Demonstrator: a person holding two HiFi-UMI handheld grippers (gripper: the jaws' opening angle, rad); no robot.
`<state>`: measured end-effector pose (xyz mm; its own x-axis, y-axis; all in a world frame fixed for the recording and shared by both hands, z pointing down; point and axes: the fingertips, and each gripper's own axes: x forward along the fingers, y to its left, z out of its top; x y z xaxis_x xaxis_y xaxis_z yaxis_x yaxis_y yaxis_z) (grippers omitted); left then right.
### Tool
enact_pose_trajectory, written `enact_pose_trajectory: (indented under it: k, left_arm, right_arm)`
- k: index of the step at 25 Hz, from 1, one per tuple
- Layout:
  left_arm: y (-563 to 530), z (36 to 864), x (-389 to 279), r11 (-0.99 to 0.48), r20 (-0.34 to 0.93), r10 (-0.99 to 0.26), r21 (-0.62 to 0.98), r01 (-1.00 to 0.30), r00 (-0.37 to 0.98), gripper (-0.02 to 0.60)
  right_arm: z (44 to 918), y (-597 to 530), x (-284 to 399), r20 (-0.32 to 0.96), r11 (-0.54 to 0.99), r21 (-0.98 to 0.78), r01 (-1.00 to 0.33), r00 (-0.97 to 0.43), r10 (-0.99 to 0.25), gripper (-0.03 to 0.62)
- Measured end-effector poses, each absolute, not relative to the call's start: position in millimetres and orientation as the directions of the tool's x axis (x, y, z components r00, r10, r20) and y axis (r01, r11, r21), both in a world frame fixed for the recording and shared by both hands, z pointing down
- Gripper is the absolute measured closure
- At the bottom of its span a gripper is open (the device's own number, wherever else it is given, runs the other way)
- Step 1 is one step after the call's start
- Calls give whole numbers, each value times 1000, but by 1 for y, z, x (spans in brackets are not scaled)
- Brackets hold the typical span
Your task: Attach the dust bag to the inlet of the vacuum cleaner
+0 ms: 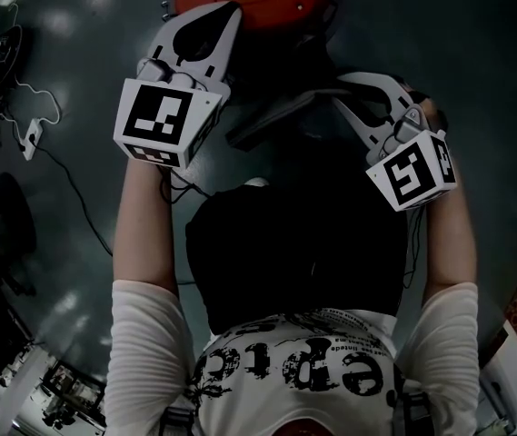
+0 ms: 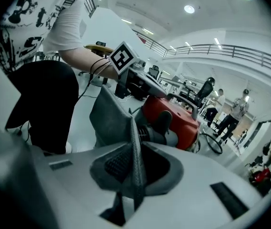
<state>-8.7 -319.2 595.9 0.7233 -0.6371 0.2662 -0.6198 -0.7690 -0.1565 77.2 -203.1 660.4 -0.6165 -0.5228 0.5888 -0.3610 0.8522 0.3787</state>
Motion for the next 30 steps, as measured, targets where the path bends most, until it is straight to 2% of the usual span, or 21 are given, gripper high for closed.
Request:
enact_pose_trajectory:
  k: [11,16,19,25,28,30]
  left_arm:
    - [-317,602,-8,-775,266,-630,-149,-614,730,578]
    - [-315,602,-10,-782,304,-614,-114,-612,728,578]
    - [-313,603,-10,-790,323,-598,-78,-609,734,578]
    - [-306,587,-13,-762,242,-637,-56,-645,732,577]
    - [-299,563,-21,-721,148,-686,-6,-693,713,577]
    - [-293,545,-26,-682,84,-727,33,-731,682,577]
  right_arm:
    - [664,-215,76,594,861,312,-401,-625,-506,548]
    - [663,-208,75,659,879,272,-391,-591,-466,546]
    - [664,-208,75,649,867,279,-413,-584,-487,546]
    - [638,-201,69,556,814,417,-404,-595,-580,498]
    - [615,-201,68,475,790,396,-469,-631,-613,493]
    - [594,-204,70,377,768,306,-562,-669,-640,494]
